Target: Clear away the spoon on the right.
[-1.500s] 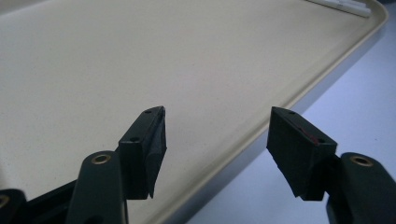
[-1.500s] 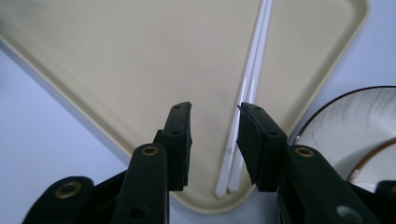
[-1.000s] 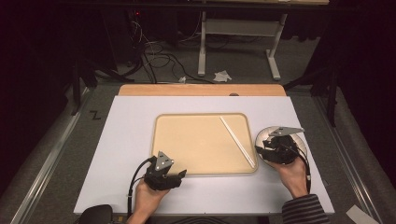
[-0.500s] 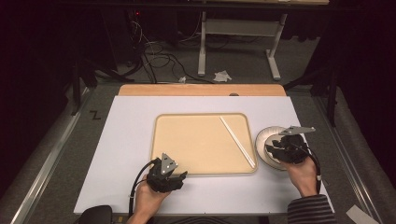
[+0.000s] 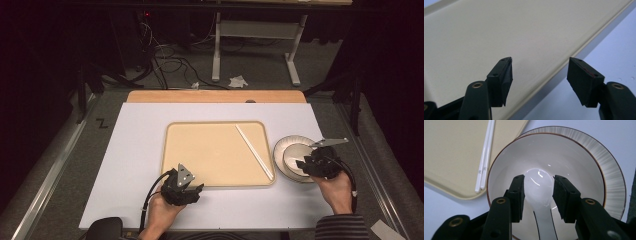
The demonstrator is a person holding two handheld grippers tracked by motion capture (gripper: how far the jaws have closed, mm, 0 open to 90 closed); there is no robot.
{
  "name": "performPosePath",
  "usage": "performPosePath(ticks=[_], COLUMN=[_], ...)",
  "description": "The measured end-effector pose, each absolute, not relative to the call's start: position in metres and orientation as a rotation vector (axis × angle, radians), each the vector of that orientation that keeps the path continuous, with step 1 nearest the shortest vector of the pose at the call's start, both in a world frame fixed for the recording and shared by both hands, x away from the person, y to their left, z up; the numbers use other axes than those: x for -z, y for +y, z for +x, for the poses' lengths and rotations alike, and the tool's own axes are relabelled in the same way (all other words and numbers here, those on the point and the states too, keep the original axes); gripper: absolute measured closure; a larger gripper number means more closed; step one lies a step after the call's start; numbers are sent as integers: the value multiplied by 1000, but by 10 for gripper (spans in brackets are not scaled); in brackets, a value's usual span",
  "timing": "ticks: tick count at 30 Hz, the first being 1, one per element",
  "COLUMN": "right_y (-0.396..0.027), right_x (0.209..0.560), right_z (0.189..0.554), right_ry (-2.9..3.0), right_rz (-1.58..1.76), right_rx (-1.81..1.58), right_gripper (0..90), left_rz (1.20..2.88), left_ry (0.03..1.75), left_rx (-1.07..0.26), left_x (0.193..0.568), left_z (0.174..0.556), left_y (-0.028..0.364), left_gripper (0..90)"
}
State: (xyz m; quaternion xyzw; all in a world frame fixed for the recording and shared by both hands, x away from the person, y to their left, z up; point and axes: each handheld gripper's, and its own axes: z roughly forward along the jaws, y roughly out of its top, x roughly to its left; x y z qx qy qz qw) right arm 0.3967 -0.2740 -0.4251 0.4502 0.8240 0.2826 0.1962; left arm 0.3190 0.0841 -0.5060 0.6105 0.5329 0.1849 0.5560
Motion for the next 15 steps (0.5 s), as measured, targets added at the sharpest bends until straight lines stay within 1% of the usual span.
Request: performPosePath(ticks=[6, 13, 15], right_y=[-293, -302, -306], right_x=[428, 429, 429], right_z=[396, 394, 391], right_ry=[2301, 2311, 2309], right_rz=[1339, 1371, 1392], right_rx=[-743, -686, -686], right_gripper=[616, 617, 642], left_rz=[1468, 1474, 1481], left_ry=[1248, 1238, 1228], left_rx=[-438, -430, -427], left_x=[508, 508, 508], left_z=[319, 321, 322], left_y=[80, 76, 74], left_gripper=[375, 376, 375])
